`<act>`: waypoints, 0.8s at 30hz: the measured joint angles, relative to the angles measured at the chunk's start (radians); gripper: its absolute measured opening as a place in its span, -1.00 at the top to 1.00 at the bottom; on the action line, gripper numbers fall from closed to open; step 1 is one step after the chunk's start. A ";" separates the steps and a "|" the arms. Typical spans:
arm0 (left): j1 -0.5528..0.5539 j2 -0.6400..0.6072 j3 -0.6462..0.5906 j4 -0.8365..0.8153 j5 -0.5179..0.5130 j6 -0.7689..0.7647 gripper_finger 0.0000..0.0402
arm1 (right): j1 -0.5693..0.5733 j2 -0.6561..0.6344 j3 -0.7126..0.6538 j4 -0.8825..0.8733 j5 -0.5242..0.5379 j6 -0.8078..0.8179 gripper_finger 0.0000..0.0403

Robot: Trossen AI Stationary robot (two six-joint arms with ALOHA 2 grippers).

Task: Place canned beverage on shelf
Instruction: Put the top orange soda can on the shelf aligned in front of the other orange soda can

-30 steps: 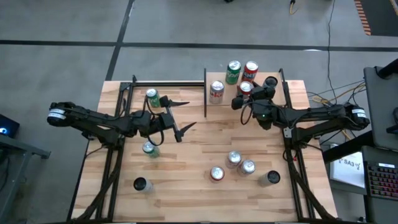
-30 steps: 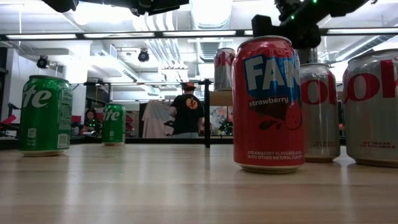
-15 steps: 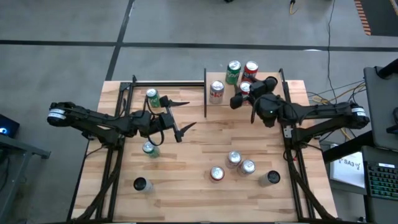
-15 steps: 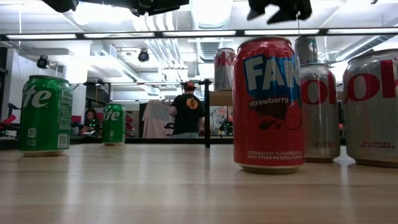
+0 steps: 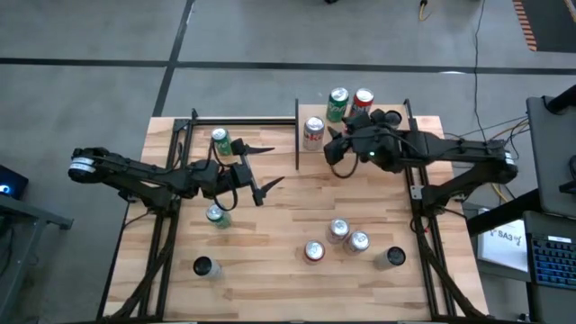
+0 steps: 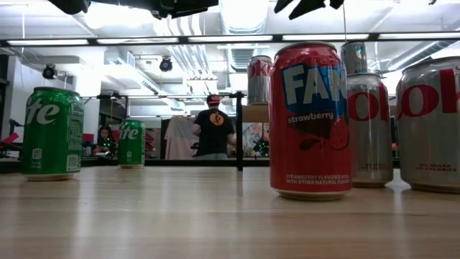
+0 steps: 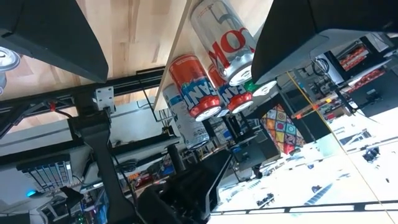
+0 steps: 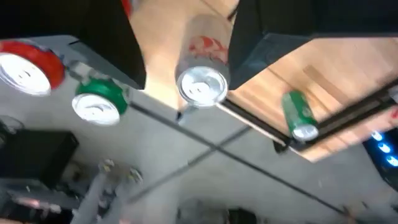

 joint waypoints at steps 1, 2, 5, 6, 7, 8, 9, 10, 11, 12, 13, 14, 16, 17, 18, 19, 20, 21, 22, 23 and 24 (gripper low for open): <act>0.000 0.000 0.000 0.000 0.000 -0.001 -0.90 | 0.000 0.021 0.042 -0.067 0.000 0.034 -0.01; 0.000 0.000 0.000 0.000 0.000 -0.002 -0.90 | 0.000 0.041 0.082 -0.135 0.000 0.067 0.03; 0.000 0.000 0.000 -0.004 0.000 -0.002 -0.90 | 0.000 0.094 0.198 -0.317 -0.008 0.162 0.15; 0.000 0.000 0.000 -0.005 0.000 -0.002 -0.90 | -0.001 0.110 0.232 -0.366 -0.024 0.187 0.19; 0.000 0.000 0.000 -0.006 0.000 -0.002 -0.90 | -0.001 0.125 0.264 -0.405 -0.045 0.204 0.23; 0.000 0.000 0.000 -0.006 0.000 -0.002 -0.90 | -0.003 0.138 0.289 -0.438 -0.066 0.220 0.27; 0.000 0.000 0.000 -0.006 0.000 -0.002 -0.90 | -0.005 0.150 0.312 -0.466 -0.084 0.236 0.32; 0.000 0.000 0.000 -0.006 0.000 -0.002 -0.90 | -0.005 0.161 0.331 -0.487 -0.104 0.247 0.36; 0.000 0.000 0.000 -0.006 0.000 -0.002 -0.90 | -0.006 0.172 0.346 -0.502 -0.122 0.253 0.40; 0.000 0.000 0.000 -0.006 0.000 -0.002 -0.90 | -0.007 0.180 0.357 -0.510 -0.141 0.256 0.45; 0.000 0.000 0.000 -0.006 0.000 -0.003 -0.90 | -0.007 0.190 0.367 -0.517 -0.155 0.257 0.49; 0.000 0.000 0.000 -0.006 0.000 -0.003 -0.90 | -0.007 0.198 0.376 -0.526 -0.168 0.258 0.54; 0.000 0.000 0.000 -0.006 0.000 -0.003 -0.90 | -0.007 0.217 0.394 -0.544 -0.191 0.258 0.64; 0.000 0.000 0.000 -0.006 0.000 -0.003 -0.90 | -0.007 0.227 0.401 -0.560 -0.205 0.258 0.68; 0.000 0.000 0.000 -0.006 0.000 -0.003 -0.90 | -0.007 0.234 0.404 -0.573 -0.217 0.258 0.73; 0.000 0.000 0.000 -0.006 0.000 -0.003 -0.90 | -0.007 0.243 0.404 -0.587 -0.225 0.258 0.77; 0.000 0.000 0.000 -0.006 0.000 -0.003 -0.90 | -0.007 0.249 0.405 -0.605 -0.231 0.258 0.82; 0.000 0.000 0.000 -0.006 0.000 -0.003 -0.90 | -0.007 0.256 0.405 -0.628 -0.234 0.258 0.86; 0.000 0.000 0.000 -0.006 0.000 -0.003 -0.90 | -0.007 0.261 0.403 -0.646 -0.238 0.258 0.90; 0.000 0.000 0.000 -0.006 0.000 -0.003 -0.90 | -0.008 0.263 0.398 -0.661 -0.246 0.262 0.93; 0.000 0.000 0.000 -0.007 0.000 -0.003 -0.90 | -0.010 0.266 0.392 -0.677 -0.256 0.271 0.94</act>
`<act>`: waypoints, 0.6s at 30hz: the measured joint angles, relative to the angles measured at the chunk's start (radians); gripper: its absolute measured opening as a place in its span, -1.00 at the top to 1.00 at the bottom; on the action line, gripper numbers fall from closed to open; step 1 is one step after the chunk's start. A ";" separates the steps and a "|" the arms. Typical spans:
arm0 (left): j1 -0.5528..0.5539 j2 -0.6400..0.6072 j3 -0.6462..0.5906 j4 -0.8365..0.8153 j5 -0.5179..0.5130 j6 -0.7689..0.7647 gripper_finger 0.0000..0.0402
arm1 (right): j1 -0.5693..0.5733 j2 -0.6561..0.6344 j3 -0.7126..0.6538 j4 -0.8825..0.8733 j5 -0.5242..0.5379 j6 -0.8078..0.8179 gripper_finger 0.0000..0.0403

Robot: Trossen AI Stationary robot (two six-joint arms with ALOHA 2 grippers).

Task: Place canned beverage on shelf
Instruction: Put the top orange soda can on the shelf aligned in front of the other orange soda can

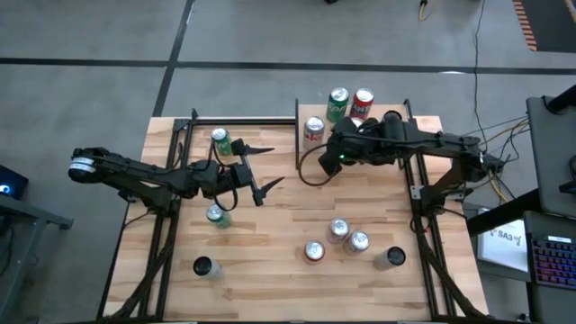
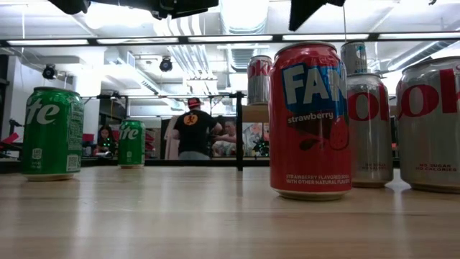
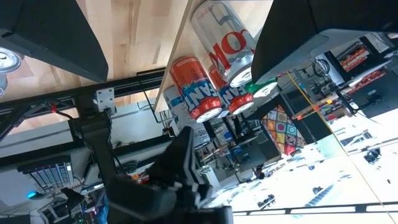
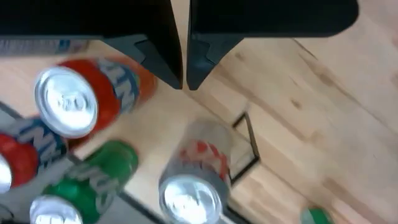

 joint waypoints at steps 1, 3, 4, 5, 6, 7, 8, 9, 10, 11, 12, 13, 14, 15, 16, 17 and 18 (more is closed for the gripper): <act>0.000 0.000 0.000 0.000 0.000 0.000 -0.90 | -0.004 0.001 -0.006 -0.010 -0.009 0.014 0.95; 0.000 0.000 0.000 -0.001 0.000 0.000 -0.90 | -0.014 0.000 -0.025 -0.018 -0.032 0.038 0.95; 0.000 0.000 0.000 -0.001 0.000 0.000 -0.90 | -0.021 0.000 -0.033 -0.020 -0.046 0.045 0.96; 0.000 0.000 0.000 -0.001 0.000 0.000 -0.90 | -0.026 0.000 -0.038 -0.022 -0.057 0.048 0.96; 0.000 0.000 0.000 -0.001 0.000 0.000 -0.90 | -0.033 0.000 -0.042 -0.025 -0.068 0.049 0.96; 0.000 0.000 0.000 -0.001 0.000 0.000 -0.90 | -0.039 0.000 -0.044 -0.028 -0.077 0.051 0.96; 0.000 0.000 0.000 -0.001 0.000 0.000 -0.90 | -0.044 0.002 -0.044 -0.027 -0.081 0.051 0.96; 0.000 0.000 0.000 -0.001 0.000 0.000 -0.90 | -0.050 0.002 -0.044 -0.028 -0.081 0.051 0.96; 0.000 0.000 0.000 -0.001 0.000 0.000 -0.90 | -0.058 0.001 -0.044 -0.028 -0.082 0.051 0.96; 0.000 0.000 0.000 -0.001 0.000 0.000 -0.90 | -0.065 0.001 -0.044 -0.026 -0.083 0.051 0.96; 0.000 0.000 0.000 0.000 0.000 0.001 -0.90 | -0.071 0.001 -0.044 -0.026 -0.083 0.051 0.96; 0.000 0.000 0.000 0.000 0.000 0.002 -0.90 | -0.080 0.000 -0.044 -0.028 -0.083 0.050 0.96; 0.000 0.000 0.000 0.000 0.000 0.004 -0.90 | -0.087 -0.001 -0.044 -0.028 -0.082 0.049 0.96; 0.000 0.000 0.000 0.000 0.000 0.005 -0.90 | -0.094 -0.001 -0.044 -0.027 -0.081 0.048 0.96; 0.000 0.000 0.000 0.000 0.000 0.004 -0.90 | -0.102 -0.002 -0.044 -0.028 -0.081 0.047 0.96; 0.000 0.000 0.000 0.001 0.000 0.005 -0.90 | -0.109 -0.002 -0.044 -0.028 -0.080 0.046 0.96; 0.000 0.000 0.000 0.001 0.000 0.006 -0.90 | -0.116 -0.002 -0.044 -0.029 -0.081 0.044 0.96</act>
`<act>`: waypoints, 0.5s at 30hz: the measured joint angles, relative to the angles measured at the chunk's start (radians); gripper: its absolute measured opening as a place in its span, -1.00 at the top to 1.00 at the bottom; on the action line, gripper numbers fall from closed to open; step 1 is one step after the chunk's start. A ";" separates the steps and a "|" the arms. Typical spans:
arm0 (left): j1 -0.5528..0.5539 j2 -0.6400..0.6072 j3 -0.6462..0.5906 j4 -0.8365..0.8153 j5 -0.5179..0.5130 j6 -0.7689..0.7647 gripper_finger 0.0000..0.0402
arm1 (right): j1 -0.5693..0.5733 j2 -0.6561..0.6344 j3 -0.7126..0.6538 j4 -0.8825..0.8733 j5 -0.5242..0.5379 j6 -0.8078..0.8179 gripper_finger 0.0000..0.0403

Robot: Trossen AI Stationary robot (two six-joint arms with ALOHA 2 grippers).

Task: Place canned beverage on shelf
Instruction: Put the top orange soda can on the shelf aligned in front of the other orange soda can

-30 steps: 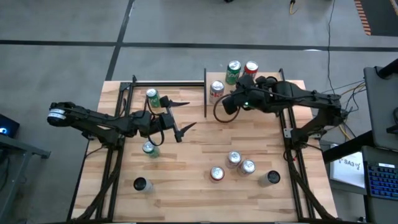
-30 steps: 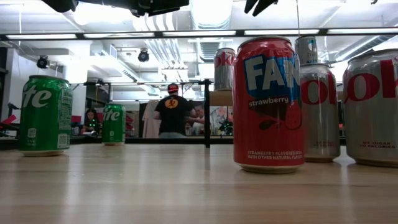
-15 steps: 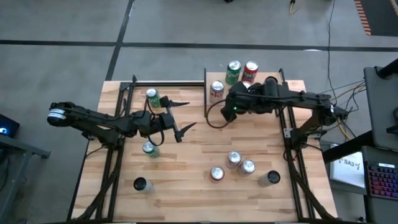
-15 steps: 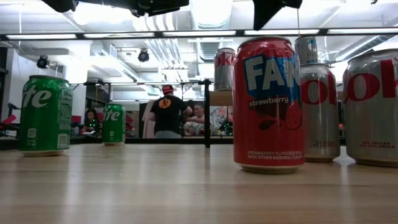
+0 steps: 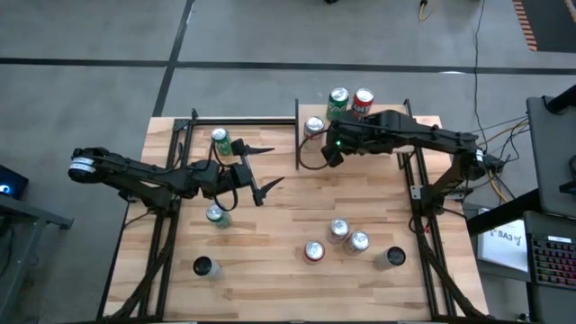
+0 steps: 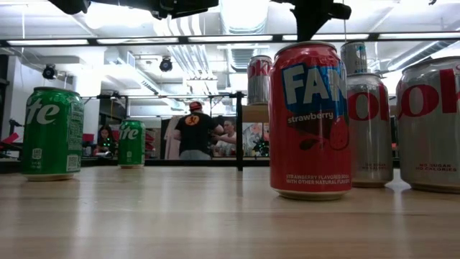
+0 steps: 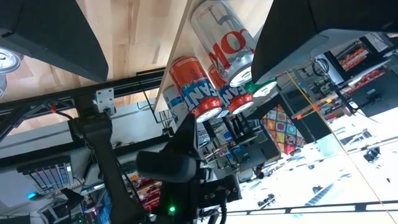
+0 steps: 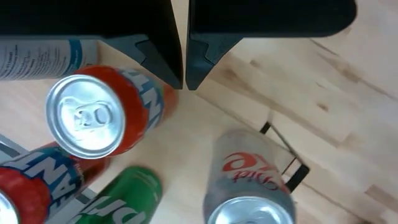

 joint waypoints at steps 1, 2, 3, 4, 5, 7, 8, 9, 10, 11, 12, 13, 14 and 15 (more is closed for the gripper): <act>0.000 0.000 0.000 0.000 0.000 0.001 -0.90 | -0.007 0.000 0.000 -0.002 0.000 -0.001 0.96; 0.000 0.000 0.000 0.000 0.000 0.001 -0.90 | -0.013 0.000 0.000 -0.002 0.000 -0.003 0.96; 0.000 0.000 0.000 0.000 0.000 0.002 -0.90 | -0.018 0.001 0.000 -0.002 0.000 -0.004 0.96; 0.000 0.000 0.000 0.000 0.000 0.002 -0.90 | -0.022 0.002 0.000 -0.003 0.000 -0.005 0.96; 0.000 0.000 0.000 0.000 0.000 0.002 -0.90 | -0.028 0.002 0.000 -0.006 0.000 -0.011 0.96; 0.000 0.000 0.000 0.001 0.000 0.002 -0.90 | -0.036 0.002 0.000 -0.010 0.000 -0.017 0.96; 0.000 0.000 0.000 0.001 0.000 0.002 -0.90 | -0.040 0.002 0.000 -0.011 0.000 -0.020 0.96; 0.000 0.000 0.000 0.001 0.000 0.002 -0.90 | -0.044 0.002 0.000 -0.011 0.000 -0.023 0.96; 0.000 0.000 0.000 0.001 0.000 0.002 -0.90 | -0.048 0.002 0.000 -0.011 0.000 -0.028 0.96; 0.000 0.000 0.000 0.001 0.000 0.002 -0.90 | -0.051 0.002 0.000 -0.011 0.000 -0.030 0.96; 0.000 0.000 0.000 0.001 0.000 0.002 -0.90 | -0.053 0.004 0.000 -0.011 0.000 -0.031 0.96; 0.000 0.000 0.000 0.001 0.000 0.002 -0.90 | -0.055 0.006 0.000 -0.011 0.001 -0.031 0.96; 0.000 0.000 0.000 0.001 0.000 0.002 -0.90 | -0.057 0.007 0.000 -0.012 0.001 -0.034 0.96; 0.000 0.000 0.000 0.001 0.000 0.002 -0.90 | -0.059 0.007 -0.001 -0.012 0.001 -0.041 0.96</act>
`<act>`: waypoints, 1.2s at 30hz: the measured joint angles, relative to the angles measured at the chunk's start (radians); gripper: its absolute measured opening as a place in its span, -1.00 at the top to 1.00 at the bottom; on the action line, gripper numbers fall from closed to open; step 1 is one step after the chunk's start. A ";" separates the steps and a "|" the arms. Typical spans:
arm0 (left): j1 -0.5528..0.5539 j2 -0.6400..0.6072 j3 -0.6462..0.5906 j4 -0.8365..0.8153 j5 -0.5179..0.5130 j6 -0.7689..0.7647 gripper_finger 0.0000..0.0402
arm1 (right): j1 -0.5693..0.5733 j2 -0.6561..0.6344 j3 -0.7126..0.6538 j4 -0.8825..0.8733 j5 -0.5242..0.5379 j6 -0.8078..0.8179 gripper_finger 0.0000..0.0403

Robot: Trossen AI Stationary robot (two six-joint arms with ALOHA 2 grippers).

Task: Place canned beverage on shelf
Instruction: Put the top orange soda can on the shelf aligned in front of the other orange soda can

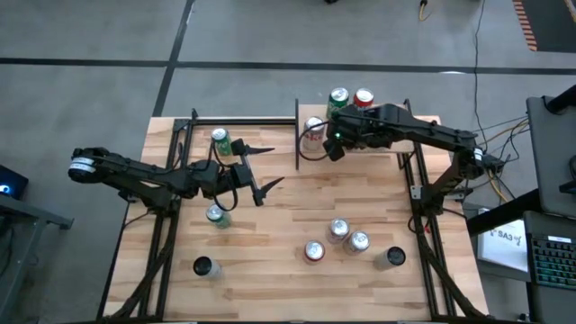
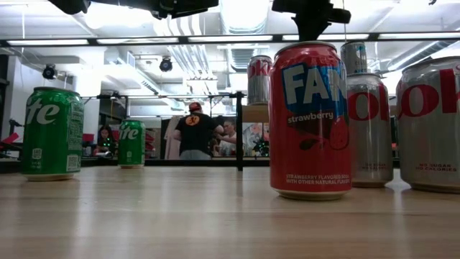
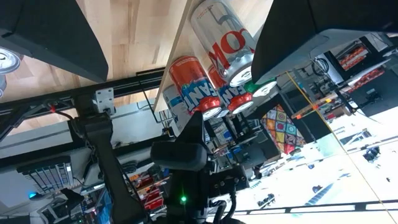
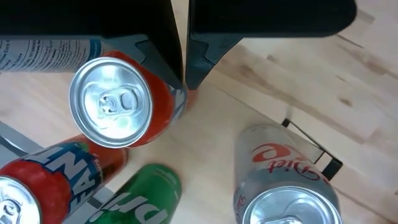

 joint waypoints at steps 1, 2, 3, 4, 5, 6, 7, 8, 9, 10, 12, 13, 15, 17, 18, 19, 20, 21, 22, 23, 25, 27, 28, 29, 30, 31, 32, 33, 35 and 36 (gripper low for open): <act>0.000 0.000 0.000 0.000 0.000 0.000 -0.90 | 0.000 0.000 -0.002 0.000 0.000 -0.001 0.96; 0.000 0.000 0.000 0.000 0.000 0.000 -0.90 | 0.000 0.000 -0.005 0.000 0.000 -0.001 0.96; 0.000 0.000 0.000 0.000 0.000 0.000 -0.90 | 0.000 0.000 -0.009 -0.001 0.000 -0.001 0.96; 0.000 0.000 0.000 0.000 0.000 0.000 -0.90 | 0.000 0.000 -0.012 -0.005 0.000 -0.001 0.96; 0.000 0.000 0.000 0.000 0.000 0.000 -0.90 | 0.000 0.000 -0.014 -0.012 0.000 -0.001 0.96; 0.000 0.000 0.000 0.000 0.000 0.000 -0.90 | 0.000 0.000 -0.017 -0.018 0.000 -0.001 0.96; 0.000 0.000 0.000 0.000 0.000 0.000 -0.90 | 0.000 0.000 -0.021 -0.019 0.000 -0.001 0.96; 0.000 0.000 0.000 0.000 0.000 0.000 -0.90 | 0.000 0.000 -0.026 -0.020 0.003 -0.001 0.96; 0.000 0.000 0.000 0.000 0.000 0.000 -0.90 | 0.001 0.000 -0.031 -0.020 0.009 -0.002 0.96; 0.000 0.000 0.000 0.000 0.000 0.000 -0.90 | 0.001 0.000 -0.037 -0.019 0.009 -0.006 0.96; 0.000 0.000 0.000 0.000 0.000 0.000 -0.90 | 0.000 0.000 -0.047 -0.020 0.010 -0.017 0.96; 0.000 0.000 0.000 0.000 0.000 0.000 -0.90 | 0.000 0.000 -0.050 -0.021 0.012 -0.021 0.96; 0.000 0.000 0.000 0.000 0.000 0.000 -0.90 | 0.000 0.000 -0.053 -0.021 0.018 -0.024 0.96; 0.000 0.000 0.000 0.000 0.000 0.000 -0.90 | 0.000 0.000 -0.053 -0.021 0.033 -0.026 0.96; 0.000 0.000 0.000 0.000 0.000 0.000 -0.90 | 0.000 0.000 -0.053 -0.021 0.037 -0.026 0.96; 0.000 0.000 0.000 0.000 0.000 0.000 -0.90 | 0.000 0.000 -0.053 -0.021 0.038 -0.026 0.96; 0.000 0.000 0.000 0.000 0.000 0.000 -0.90 | -0.002 -0.001 -0.053 -0.021 0.038 -0.027 0.96; 0.000 0.000 0.000 -0.001 0.000 0.000 -0.90 | -0.003 -0.001 -0.053 -0.022 0.042 -0.027 0.96; 0.000 0.000 0.000 -0.001 0.000 0.000 -0.90 | -0.004 -0.002 -0.053 -0.023 0.046 -0.027 0.96; 0.000 0.000 0.000 -0.001 0.000 0.000 -0.90 | -0.004 -0.002 -0.053 -0.025 0.052 -0.027 0.96; 0.000 0.000 0.000 -0.002 0.000 0.000 -0.90 | -0.004 -0.004 -0.053 -0.035 0.067 -0.028 0.96; 0.000 0.000 0.000 -0.002 0.000 0.000 -0.90 | -0.004 -0.005 -0.053 -0.043 0.075 -0.030 0.96; 0.000 0.000 0.000 -0.002 0.000 0.000 -0.90 | -0.004 -0.006 -0.053 -0.043 0.080 -0.032 0.96; 0.000 0.000 0.000 -0.002 0.000 0.000 -0.90 | -0.004 -0.007 -0.053 -0.043 0.080 -0.034 0.96; 0.000 0.000 0.000 -0.002 0.000 0.000 -0.90 | -0.004 -0.007 -0.053 -0.043 0.081 -0.034 0.96; 0.000 0.000 0.000 -0.002 0.000 0.000 -0.90 | -0.004 -0.008 -0.053 -0.043 0.081 -0.034 0.96; 0.000 0.000 0.000 -0.002 0.000 0.000 -0.90 | -0.004 -0.008 -0.053 -0.043 0.081 -0.036 0.96; 0.000 0.000 0.000 -0.002 0.000 0.000 -0.90 | -0.004 -0.009 -0.053 -0.043 0.081 -0.040 0.96; 0.000 0.000 0.000 -0.002 0.000 0.000 -0.90 | -0.004 -0.011 -0.053 -0.043 0.080 -0.042 0.96; 0.000 0.000 0.000 -0.002 0.000 0.000 -0.90 | -0.004 -0.013 -0.053 -0.043 0.080 -0.042 0.96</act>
